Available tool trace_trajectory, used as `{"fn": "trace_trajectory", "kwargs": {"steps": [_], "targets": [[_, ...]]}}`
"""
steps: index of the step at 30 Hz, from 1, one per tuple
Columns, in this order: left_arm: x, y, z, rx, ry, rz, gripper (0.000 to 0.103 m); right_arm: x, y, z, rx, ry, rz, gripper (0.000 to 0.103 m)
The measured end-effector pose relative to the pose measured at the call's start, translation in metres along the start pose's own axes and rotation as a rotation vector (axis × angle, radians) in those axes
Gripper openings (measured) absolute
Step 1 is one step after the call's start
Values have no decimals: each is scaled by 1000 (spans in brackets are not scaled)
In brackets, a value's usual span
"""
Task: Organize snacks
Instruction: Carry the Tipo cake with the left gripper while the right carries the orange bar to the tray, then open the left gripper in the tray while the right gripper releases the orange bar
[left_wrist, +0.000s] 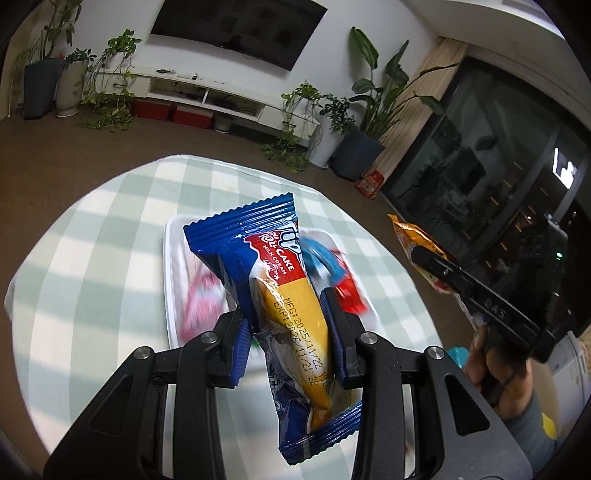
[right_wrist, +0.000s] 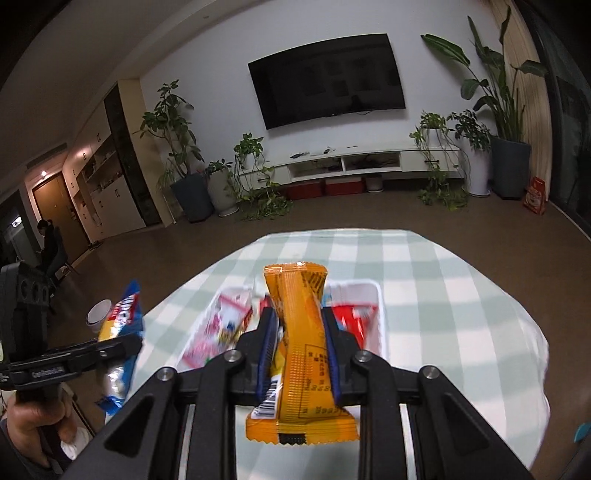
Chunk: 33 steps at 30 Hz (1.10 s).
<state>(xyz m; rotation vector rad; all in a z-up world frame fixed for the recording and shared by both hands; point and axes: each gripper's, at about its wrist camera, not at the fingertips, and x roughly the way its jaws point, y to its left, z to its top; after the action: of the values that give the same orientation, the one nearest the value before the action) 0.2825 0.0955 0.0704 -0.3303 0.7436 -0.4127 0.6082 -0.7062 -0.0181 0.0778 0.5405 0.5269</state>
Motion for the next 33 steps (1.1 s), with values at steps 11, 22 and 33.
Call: {"fn": "trace_trajectory", "kwargs": {"steps": [11, 22, 33], "targets": [[110, 19, 24, 59, 95, 86, 33, 107, 19, -8, -67, 139, 15, 26], [144, 40, 11, 56, 148, 101, 33, 130, 25, -31, -119, 196, -27, 25], [149, 40, 6, 68, 154, 105, 33, 139, 25, -43, -108, 243, -28, 22]]}}
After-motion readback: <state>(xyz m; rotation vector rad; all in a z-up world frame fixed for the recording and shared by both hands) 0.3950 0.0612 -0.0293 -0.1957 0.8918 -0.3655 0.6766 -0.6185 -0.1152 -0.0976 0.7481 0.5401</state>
